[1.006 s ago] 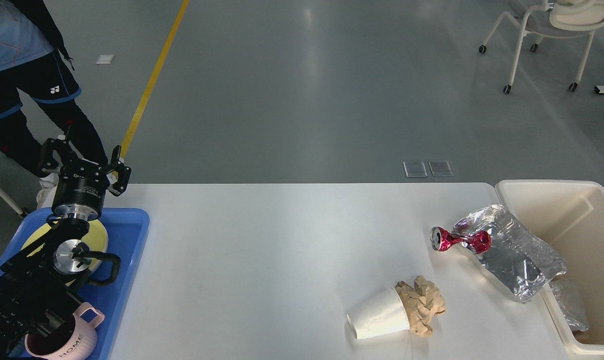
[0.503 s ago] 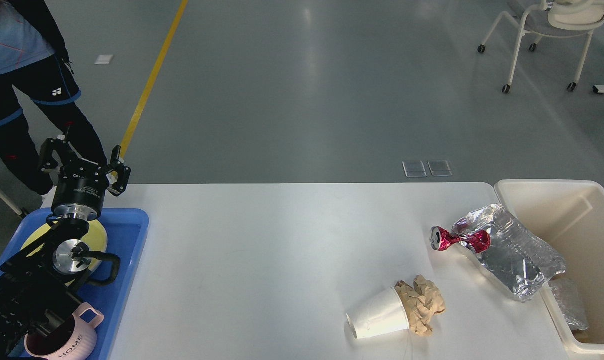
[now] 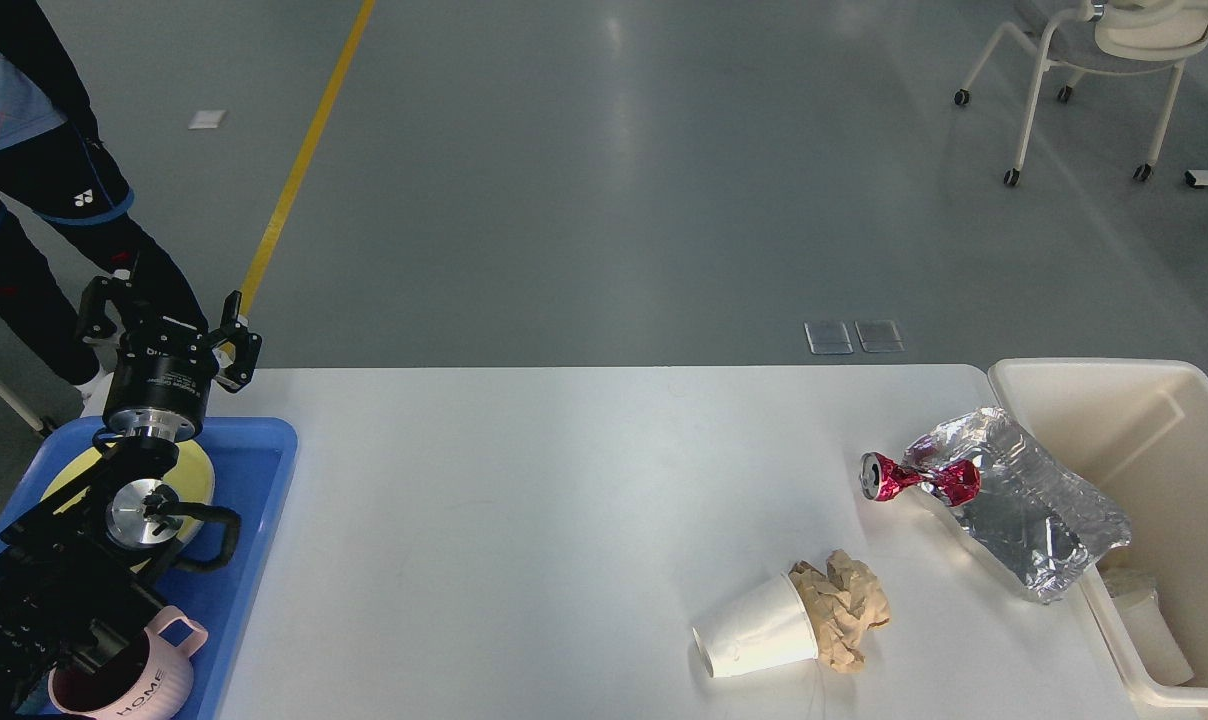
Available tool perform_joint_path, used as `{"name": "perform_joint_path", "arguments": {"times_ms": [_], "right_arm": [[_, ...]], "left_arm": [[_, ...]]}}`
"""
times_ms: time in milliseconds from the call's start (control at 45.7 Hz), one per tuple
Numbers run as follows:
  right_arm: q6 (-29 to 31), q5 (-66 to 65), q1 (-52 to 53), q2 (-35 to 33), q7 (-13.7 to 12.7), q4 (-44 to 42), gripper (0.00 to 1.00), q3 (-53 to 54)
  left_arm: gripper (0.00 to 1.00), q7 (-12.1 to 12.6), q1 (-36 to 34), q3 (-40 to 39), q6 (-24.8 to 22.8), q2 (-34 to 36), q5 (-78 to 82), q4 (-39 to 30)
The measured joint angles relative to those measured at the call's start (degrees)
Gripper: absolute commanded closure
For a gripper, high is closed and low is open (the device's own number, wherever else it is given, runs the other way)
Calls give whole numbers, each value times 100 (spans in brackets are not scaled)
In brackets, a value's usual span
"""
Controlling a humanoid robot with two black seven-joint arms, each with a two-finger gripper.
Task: Tidy desktop
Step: 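Raise the right gripper and swing it back over the bin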
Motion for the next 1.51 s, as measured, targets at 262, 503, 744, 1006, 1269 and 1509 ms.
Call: {"name": "perform_joint_path", "arguments": {"times_ms": [262, 503, 744, 1006, 1269, 1509], "right_arm": [[1356, -42, 1239, -62, 41, 36, 0, -646], [2343, -253, 2707, 161, 34, 761, 0, -998], [2506, -1305, 4529, 140, -93, 3316, 0, -1054], [2619, -1624, 6568, 45, -339, 5928, 0, -1490], [2873, -628, 8500, 239, -436, 7833, 0, -2247], [2797, 372, 9465, 696, -457, 8531, 0, -3098]], "left_arm": [[3, 0, 0, 0, 0, 1, -1, 0], [3, 0, 0, 0, -1, 1, 0, -3], [3, 0, 0, 0, -3, 2, 0, -3], [3, 0, 0, 0, -3, 2, 0, -4], [3, 0, 0, 0, -3, 1, 0, -1], [3, 0, 0, 0, -3, 0, -1, 1]]}}
